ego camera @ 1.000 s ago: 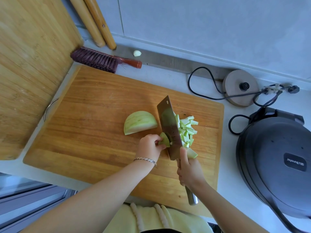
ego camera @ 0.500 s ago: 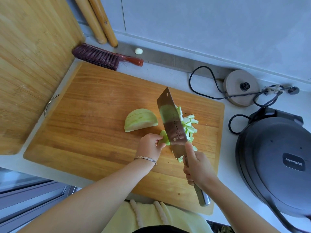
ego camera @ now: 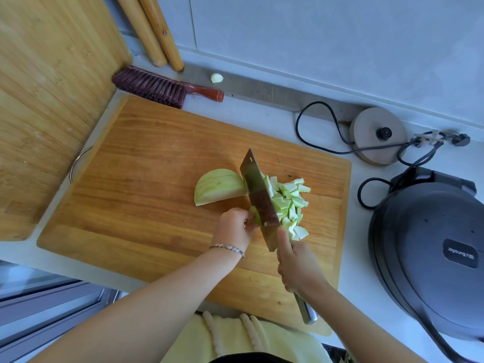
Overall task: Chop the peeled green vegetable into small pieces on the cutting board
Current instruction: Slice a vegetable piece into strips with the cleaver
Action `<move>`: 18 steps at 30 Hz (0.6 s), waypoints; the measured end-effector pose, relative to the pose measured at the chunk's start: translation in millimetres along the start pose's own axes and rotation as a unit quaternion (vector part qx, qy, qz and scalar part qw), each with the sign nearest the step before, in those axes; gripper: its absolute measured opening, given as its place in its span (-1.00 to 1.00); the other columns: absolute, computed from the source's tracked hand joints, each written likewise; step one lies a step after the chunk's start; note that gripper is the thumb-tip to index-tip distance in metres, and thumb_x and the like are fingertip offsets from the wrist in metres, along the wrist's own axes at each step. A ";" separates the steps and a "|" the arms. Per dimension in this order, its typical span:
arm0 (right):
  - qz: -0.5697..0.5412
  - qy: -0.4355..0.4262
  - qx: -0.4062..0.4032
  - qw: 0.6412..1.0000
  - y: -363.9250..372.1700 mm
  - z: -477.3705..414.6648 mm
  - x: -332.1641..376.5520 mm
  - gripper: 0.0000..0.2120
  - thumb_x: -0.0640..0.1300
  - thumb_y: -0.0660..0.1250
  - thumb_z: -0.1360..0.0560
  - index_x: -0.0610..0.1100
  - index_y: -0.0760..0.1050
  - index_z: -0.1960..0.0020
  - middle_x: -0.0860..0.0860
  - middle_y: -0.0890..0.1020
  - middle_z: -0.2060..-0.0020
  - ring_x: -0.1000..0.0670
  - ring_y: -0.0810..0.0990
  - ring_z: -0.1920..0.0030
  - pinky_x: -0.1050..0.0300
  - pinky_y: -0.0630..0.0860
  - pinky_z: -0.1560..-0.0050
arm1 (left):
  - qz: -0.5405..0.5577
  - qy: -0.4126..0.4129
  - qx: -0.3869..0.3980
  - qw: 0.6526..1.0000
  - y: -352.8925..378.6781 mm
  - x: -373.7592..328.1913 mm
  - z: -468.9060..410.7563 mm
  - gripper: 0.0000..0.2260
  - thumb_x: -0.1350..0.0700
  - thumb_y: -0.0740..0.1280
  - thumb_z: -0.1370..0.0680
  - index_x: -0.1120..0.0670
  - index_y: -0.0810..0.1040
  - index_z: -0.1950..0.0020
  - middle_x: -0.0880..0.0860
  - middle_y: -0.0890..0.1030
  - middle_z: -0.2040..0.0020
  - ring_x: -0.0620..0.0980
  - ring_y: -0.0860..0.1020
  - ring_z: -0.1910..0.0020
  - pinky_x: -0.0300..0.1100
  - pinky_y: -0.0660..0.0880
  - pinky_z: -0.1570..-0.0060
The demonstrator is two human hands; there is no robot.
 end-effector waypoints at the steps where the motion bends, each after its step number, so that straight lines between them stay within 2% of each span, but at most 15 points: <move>1: 0.006 -0.002 -0.005 1.000 3.7 -3.0 -0.2 -0.49 0.22 -0.04 -0.56 -0.07 0.12 0.43 0.06 0.21 0.58 0.05 0.17 0.55 0.16 0.17 0.48 | -0.002 0.003 -0.003 1.000 -0.1 -0.1 -0.1 -0.88 0.13 0.40 -0.45 0.17 0.66 0.10 0.12 0.65 0.12 0.08 0.60 0.13 -0.04 0.55 0.10; 5: -0.042 0.017 -0.010 0.999 9.0 -7.8 -9.4 -0.50 0.21 -0.02 -0.57 -0.09 0.15 0.42 0.08 0.21 0.60 0.07 0.17 0.58 0.20 0.17 0.51 | 0.008 0.007 -0.016 1.000 -1.9 0.6 0.2 -0.89 0.16 0.41 -0.43 0.20 0.65 0.12 0.15 0.63 0.15 0.11 0.59 0.16 0.01 0.54 0.11; 9: -0.125 0.051 0.015 0.991 2.2 -3.5 -9.0 -0.50 0.19 0.00 -0.58 -0.11 0.19 0.40 0.07 0.20 0.62 0.06 0.16 0.59 0.23 0.18 0.54 | 0.025 0.006 -0.022 0.999 -1.1 -3.3 0.5 -0.84 0.18 0.41 -0.44 0.18 0.64 0.01 0.14 0.63 0.05 0.07 0.59 0.09 -0.10 0.54 0.04; 14: -0.120 0.024 0.004 0.992 -16.9 4.9 3.8 -0.48 0.20 -0.01 -0.58 -0.12 0.21 0.41 0.08 0.24 0.64 0.06 0.19 0.62 0.24 0.21 0.55 | 0.064 -0.004 -0.011 0.998 4.7 -1.4 1.8 -0.79 0.20 0.40 -0.46 0.19 0.61 -0.08 0.12 0.62 -0.05 0.02 0.60 -0.01 -0.33 0.49 -0.02; 18: -0.085 -0.002 0.001 0.996 -20.8 10.1 14.4 -0.47 0.21 -0.02 -0.57 -0.12 0.20 0.42 0.09 0.25 0.66 0.07 0.22 0.63 0.25 0.24 0.57 | 0.054 -0.007 -0.013 0.998 3.9 -1.4 3.2 -0.75 0.22 0.36 -0.48 0.19 0.56 -0.15 0.13 0.58 -0.15 0.02 0.57 -0.08 -0.28 0.49 -0.09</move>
Point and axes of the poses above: each hand's wrist, its own z-axis away from the middle knuckle, its own y-axis out of the palm, x = y × z, the point moved 9 cm from there along -z, towards the middle knuckle
